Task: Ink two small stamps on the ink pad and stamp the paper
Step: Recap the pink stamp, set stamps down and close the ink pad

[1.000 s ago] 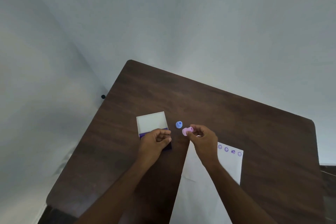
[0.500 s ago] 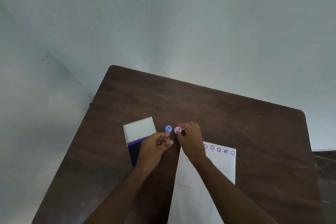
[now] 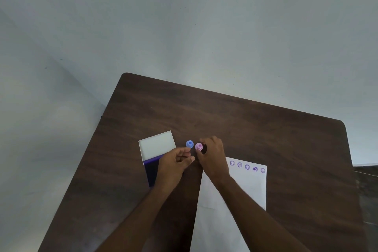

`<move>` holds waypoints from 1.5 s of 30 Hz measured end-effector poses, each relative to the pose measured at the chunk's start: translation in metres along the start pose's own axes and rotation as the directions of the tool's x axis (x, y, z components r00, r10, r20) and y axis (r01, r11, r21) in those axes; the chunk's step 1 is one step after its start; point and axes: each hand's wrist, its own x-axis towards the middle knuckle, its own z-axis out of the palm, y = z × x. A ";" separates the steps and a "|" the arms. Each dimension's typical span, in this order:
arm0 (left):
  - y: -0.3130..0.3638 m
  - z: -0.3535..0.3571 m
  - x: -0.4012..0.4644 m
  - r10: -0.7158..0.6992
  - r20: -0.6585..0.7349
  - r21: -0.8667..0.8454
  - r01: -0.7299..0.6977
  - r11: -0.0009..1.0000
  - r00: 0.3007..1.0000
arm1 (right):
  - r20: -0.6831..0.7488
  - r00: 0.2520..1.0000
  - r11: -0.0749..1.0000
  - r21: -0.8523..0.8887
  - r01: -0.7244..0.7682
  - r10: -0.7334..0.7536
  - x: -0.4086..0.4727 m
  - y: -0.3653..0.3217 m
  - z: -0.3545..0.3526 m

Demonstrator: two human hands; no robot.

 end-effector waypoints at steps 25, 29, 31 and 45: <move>-0.003 0.001 -0.004 -0.021 -0.077 0.009 0.022 1.000 0.997 | -0.129 0.992 0.989 0.142 0.030 -0.012 -0.024 -0.009 -0.012; -0.005 -0.002 -0.005 -0.036 -0.089 -0.008 0.035 0.999 0.995 | -0.136 0.991 0.991 0.128 0.024 -0.007 -0.028 -0.011 -0.014; -0.008 -0.007 -0.006 -0.045 -0.099 -0.030 0.042 0.999 0.994 | -0.152 0.988 0.990 0.135 0.033 -0.012 -0.029 -0.014 -0.015; -0.043 -0.074 -0.011 -0.197 -0.342 -0.253 0.112 0.961 0.919 | 0.157 0.964 0.976 0.044 0.212 -0.216 -0.015 -0.085 0.016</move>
